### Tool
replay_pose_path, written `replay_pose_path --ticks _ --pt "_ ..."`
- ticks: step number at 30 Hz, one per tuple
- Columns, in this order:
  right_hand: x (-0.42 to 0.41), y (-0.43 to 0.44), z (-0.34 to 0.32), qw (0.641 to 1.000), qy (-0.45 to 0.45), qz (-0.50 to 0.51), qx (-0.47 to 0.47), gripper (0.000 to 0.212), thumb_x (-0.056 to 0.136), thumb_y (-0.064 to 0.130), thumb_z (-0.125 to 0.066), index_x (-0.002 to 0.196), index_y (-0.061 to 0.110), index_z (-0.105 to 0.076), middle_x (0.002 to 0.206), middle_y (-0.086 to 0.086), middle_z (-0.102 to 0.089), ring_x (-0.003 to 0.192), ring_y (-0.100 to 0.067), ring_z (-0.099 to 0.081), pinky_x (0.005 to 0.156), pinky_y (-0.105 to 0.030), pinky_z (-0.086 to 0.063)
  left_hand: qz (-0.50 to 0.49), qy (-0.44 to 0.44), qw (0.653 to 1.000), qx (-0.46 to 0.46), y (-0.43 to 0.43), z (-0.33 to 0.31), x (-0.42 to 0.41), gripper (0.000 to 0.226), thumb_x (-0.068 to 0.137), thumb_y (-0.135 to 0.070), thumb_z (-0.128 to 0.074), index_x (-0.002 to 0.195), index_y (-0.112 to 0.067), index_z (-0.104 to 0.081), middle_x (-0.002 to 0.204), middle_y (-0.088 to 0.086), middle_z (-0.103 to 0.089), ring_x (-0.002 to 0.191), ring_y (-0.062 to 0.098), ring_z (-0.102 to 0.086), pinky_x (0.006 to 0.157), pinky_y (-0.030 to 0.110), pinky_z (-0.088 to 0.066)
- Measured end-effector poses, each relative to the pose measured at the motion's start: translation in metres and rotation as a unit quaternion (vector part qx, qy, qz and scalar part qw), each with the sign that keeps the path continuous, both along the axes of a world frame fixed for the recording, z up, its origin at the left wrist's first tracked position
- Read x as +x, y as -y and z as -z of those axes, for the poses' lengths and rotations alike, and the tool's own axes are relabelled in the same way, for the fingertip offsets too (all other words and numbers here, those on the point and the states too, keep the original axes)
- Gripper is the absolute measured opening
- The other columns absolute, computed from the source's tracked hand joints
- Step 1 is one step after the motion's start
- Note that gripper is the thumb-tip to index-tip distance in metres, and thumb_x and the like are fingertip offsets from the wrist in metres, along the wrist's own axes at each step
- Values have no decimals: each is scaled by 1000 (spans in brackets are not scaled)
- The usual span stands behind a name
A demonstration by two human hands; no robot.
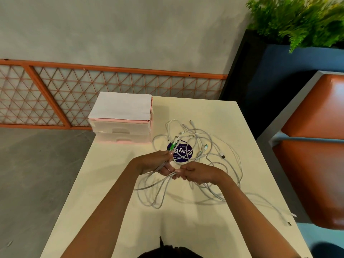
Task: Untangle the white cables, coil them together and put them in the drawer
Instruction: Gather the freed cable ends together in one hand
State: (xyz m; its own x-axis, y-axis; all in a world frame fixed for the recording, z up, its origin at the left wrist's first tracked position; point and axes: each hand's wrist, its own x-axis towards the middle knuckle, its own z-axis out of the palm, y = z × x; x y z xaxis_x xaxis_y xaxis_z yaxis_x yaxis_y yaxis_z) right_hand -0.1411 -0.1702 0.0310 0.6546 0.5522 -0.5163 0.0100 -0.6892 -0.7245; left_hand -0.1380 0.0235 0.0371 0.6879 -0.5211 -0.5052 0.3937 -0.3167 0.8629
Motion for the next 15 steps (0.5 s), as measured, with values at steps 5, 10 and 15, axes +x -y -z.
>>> replay_pose_path --ticks 5,10,15 --pt "1 -10 4 999 42 17 12 36 97 45 -45 72 20 -51 64 5 -42 55 -6 -37 51 -18 -33 -21 -27 998 48 3 14 1 37 103 -43 -24 83 -15 -36 67 6 -57 57 15 -63 67 27 -51" --pt "6 -4 6 999 30 4 15 26 90 33 -63 99 15 -46 81 2 -55 68 -10 -51 61 -19 -43 -104 48 990 82 4 15 0 37 104 -39 -24 76 -18 -34 57 -3 -29 44 8 -23 44 19 -29" --pt "18 35 2 997 82 -15 -8 10 85 17 -70 85 22 -61 85 6 -65 85 -14 -63 77 -20 -46 -194 98 973 79 -27 12 9 37 105 -34 -27 71 -19 -32 48 -7 -28 44 9 -18 42 20 -16"
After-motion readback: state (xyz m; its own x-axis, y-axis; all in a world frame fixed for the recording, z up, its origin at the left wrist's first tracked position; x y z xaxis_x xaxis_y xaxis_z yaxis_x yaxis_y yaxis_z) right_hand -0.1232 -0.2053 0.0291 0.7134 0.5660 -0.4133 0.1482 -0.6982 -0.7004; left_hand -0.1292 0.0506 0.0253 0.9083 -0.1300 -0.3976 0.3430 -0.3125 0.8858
